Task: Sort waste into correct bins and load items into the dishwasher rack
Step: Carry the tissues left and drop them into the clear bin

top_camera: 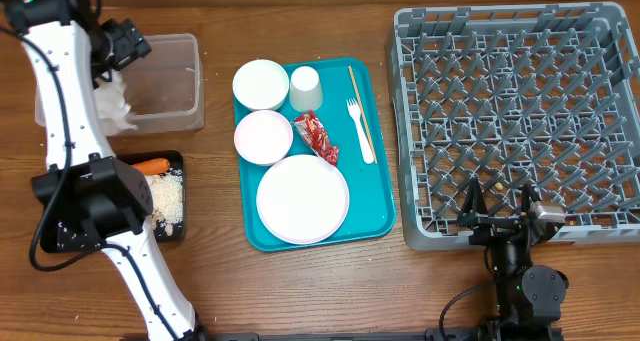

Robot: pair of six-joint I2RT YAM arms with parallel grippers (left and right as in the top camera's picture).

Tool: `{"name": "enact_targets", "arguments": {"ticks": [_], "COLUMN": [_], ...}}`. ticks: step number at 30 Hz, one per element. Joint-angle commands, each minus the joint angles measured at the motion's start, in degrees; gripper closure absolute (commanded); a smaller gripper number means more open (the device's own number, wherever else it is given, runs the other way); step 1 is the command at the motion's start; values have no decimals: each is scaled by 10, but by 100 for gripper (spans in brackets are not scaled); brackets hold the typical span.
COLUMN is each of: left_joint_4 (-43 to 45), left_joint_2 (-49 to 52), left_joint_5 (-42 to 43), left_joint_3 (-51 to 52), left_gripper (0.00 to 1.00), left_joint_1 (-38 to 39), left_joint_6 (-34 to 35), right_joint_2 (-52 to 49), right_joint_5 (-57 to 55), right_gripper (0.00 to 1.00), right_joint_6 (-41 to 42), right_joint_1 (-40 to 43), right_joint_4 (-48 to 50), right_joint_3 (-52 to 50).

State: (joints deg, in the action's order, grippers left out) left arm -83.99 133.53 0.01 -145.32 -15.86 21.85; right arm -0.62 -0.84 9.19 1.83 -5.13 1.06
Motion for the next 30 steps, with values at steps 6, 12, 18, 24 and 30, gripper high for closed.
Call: {"name": "enact_targets", "arguments": {"ticks": [6,12,18,24,30], "left_joint_4": [-17,63,86,59,18], "left_joint_2": [-4,-1,-1,-1,-5], "left_joint_5": [75,34,33,7,62], "left_joint_3": [-10,-10,-10,-10,-11], "left_gripper": [0,6,0,0,0], "left_joint_1": [43,76,69,64,74], "left_joint_6": [-54,-54,-52,-52,-52], "right_joint_2": [4,4,4,4,4], "right_joint_5": [-1,-1,-1,-1,-1], "right_gripper": [0,0,0,0,0], "right_joint_6": [-1,0,-1,0,-1], "right_joint_1": [-3,-3,-3,-3,-3], "right_joint_4": [3,3,3,3,3], "right_joint_3": [-6,-6,-6,-6,-6]}}
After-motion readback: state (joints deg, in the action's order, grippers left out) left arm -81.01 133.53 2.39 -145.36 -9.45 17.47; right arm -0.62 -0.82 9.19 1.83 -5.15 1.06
